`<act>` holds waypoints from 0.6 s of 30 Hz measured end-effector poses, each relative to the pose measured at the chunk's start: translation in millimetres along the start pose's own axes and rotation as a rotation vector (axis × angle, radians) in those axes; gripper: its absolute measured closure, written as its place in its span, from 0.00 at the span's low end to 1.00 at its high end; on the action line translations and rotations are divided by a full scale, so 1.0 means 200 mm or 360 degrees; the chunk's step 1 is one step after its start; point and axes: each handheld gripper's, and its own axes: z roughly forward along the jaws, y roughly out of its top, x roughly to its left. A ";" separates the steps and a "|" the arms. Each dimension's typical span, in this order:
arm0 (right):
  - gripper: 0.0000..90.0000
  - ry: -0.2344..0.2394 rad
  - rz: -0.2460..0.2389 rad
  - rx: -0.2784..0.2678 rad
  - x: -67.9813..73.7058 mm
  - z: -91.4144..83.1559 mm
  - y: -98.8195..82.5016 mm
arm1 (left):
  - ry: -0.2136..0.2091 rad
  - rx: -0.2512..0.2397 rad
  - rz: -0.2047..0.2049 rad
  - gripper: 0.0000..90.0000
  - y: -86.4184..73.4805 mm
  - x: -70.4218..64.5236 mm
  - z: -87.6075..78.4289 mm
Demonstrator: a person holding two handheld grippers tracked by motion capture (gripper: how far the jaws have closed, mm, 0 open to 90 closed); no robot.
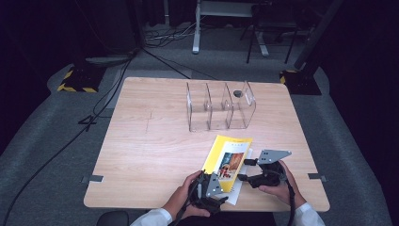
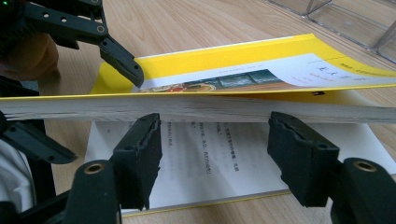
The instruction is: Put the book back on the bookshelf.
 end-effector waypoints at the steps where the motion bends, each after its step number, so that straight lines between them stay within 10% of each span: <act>1: 0.39 -0.0003 -0.0002 -0.0004 0.00 0.00 0.00 | 0.0011 0.0000 0.0000 0.28 0.00 0.00 0.00; 18: 0.38 -0.0007 0.0045 -0.0059 -0.02 -0.03 -0.01 | 0.0048 -0.0077 0.0191 0.86 0.00 0.05 -0.13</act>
